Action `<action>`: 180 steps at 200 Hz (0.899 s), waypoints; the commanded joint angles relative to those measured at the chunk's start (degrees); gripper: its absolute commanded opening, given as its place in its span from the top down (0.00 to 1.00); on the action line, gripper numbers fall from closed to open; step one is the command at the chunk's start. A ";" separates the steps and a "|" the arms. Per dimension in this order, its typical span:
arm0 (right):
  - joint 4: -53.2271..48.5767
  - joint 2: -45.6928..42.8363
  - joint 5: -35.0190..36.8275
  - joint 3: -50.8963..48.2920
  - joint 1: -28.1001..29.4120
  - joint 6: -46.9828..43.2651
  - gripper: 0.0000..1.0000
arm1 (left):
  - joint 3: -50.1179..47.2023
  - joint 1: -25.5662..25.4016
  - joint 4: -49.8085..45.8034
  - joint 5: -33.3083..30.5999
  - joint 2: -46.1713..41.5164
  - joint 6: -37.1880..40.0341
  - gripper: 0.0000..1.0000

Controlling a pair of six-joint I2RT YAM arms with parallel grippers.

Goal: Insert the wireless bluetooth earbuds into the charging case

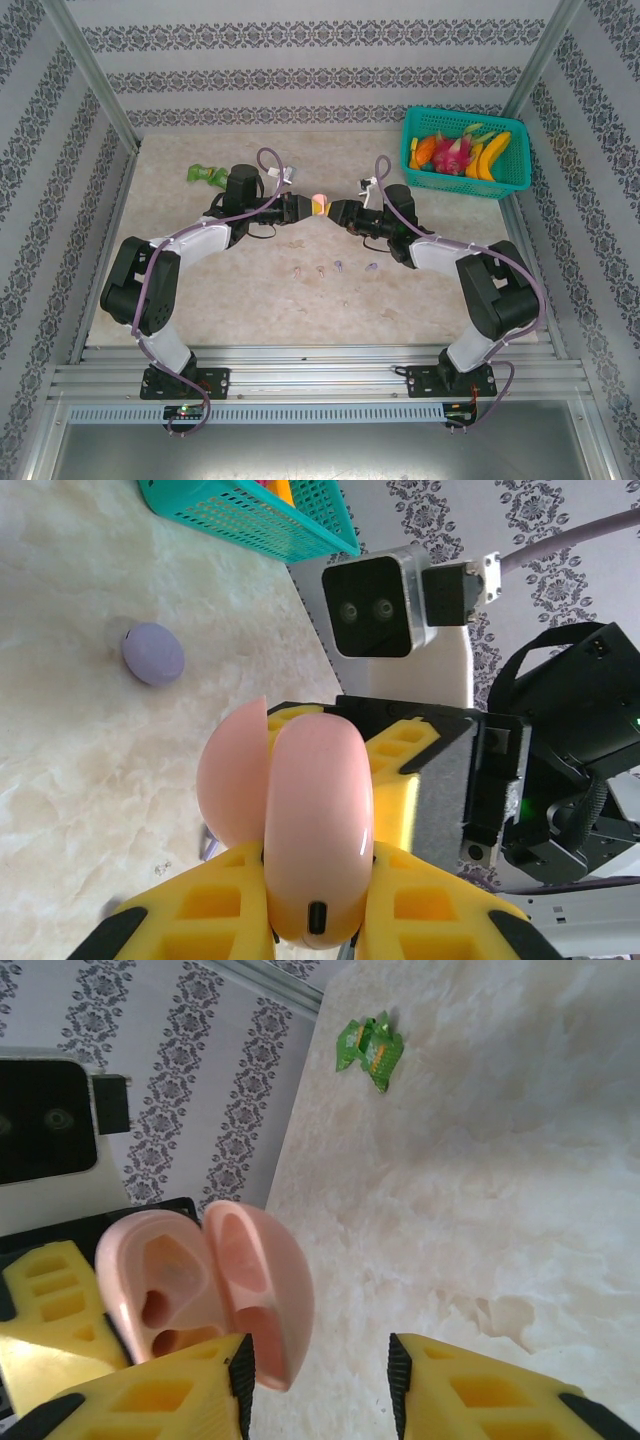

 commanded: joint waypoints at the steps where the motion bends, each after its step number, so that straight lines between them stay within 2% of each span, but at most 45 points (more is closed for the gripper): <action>1: 1.89 1.17 -0.03 1.62 0.81 -0.03 0.60 | 1.74 -0.09 3.28 1.31 0.48 -0.61 1.00; 95: 2.33 3.06 0.25 4.52 1.49 1.30 0.69 | 0.70 -0.12 4.38 1.44 0.57 -1.03 1.00; 164: 2.11 3.10 0.54 4.93 1.95 1.60 0.89 | -0.03 -0.09 4.58 0.83 0.40 -0.93 1.00; 180: 1.77 2.77 0.68 4.92 1.89 1.50 0.93 | -0.20 -0.14 4.40 0.14 0.32 -0.88 0.93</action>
